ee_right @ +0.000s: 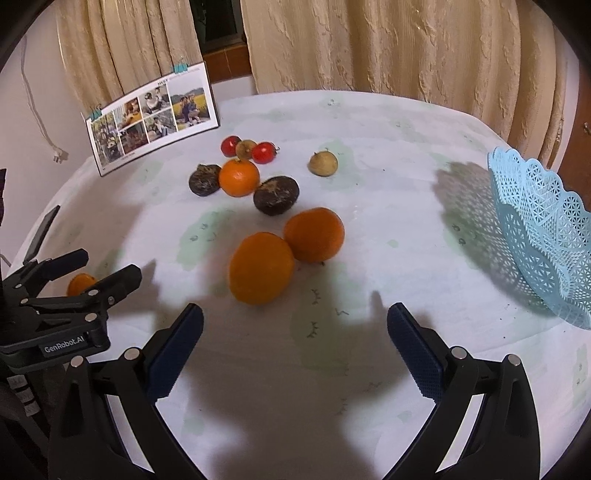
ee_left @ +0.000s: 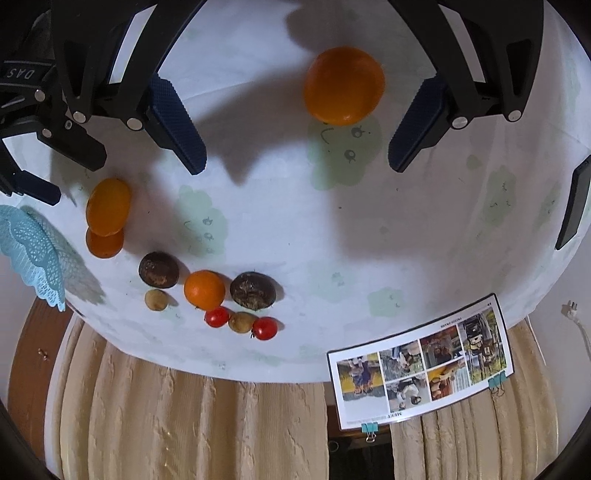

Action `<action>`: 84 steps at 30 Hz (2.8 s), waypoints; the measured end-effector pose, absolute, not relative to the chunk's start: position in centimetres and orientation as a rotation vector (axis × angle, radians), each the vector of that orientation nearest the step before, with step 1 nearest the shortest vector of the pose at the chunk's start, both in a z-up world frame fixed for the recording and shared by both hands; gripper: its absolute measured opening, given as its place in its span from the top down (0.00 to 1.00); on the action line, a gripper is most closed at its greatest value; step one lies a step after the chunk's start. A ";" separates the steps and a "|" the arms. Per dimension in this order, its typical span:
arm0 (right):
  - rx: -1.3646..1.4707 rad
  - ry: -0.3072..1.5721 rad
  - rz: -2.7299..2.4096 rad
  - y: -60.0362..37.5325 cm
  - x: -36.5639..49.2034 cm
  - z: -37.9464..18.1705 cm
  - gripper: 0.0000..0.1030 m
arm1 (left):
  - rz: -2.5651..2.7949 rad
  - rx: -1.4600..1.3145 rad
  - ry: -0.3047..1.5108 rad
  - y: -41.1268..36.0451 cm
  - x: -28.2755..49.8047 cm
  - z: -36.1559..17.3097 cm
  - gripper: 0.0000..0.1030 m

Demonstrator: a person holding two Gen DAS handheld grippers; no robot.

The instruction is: Organize fruits

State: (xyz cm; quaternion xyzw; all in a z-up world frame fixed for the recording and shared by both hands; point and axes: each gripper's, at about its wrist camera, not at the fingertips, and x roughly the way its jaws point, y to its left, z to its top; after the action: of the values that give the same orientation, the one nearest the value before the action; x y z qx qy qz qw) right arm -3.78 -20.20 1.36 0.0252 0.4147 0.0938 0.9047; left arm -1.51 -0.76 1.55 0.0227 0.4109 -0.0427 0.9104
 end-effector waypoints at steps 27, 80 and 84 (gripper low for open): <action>0.077 0.826 0.195 -19.9 -4.2 2.0 0.02 | -0.084 0.040 0.820 -0.5 -1.9 2.0 0.05; 0.269 0.617 -0.034 -31.3 -6.6 6.3 0.60 | -0.162 0.067 0.874 -1.1 -4.7 2.8 0.62; 0.293 0.584 -0.120 -34.8 -7.1 6.6 0.60 | -0.173 0.086 0.865 -2.2 -4.7 3.3 0.62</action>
State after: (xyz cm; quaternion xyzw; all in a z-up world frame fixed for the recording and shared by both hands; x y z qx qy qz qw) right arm -7.13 -34.79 6.55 0.1439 0.2868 -0.0588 0.9453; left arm -4.75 -2.20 3.27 0.0417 0.4183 -0.0837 0.9035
